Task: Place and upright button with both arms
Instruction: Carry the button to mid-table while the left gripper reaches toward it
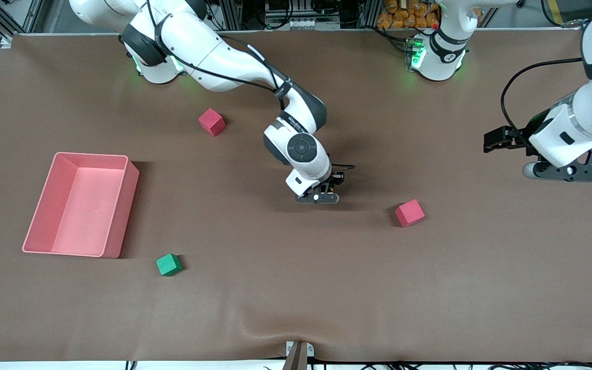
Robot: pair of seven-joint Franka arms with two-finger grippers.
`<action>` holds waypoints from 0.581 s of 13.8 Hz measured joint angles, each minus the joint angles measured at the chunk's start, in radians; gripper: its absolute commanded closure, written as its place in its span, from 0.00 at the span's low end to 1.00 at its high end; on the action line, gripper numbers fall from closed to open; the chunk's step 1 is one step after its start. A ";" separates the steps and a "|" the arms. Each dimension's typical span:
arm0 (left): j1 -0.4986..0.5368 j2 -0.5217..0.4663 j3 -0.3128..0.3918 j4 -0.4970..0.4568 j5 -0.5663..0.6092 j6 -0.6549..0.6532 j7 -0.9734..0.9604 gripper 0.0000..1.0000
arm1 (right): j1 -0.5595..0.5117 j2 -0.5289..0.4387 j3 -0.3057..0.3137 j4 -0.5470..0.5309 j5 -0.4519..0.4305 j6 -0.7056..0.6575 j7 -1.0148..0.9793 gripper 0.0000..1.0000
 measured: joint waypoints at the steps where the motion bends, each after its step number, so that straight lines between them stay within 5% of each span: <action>1: -0.008 0.011 -0.001 -0.001 0.000 -0.010 0.000 0.00 | 0.000 0.000 0.000 0.004 0.000 0.000 0.001 0.00; 8: -0.146 0.148 -0.009 -0.003 -0.005 -0.025 -0.057 0.00 | -0.011 -0.095 -0.019 0.031 -0.060 -0.051 0.001 0.00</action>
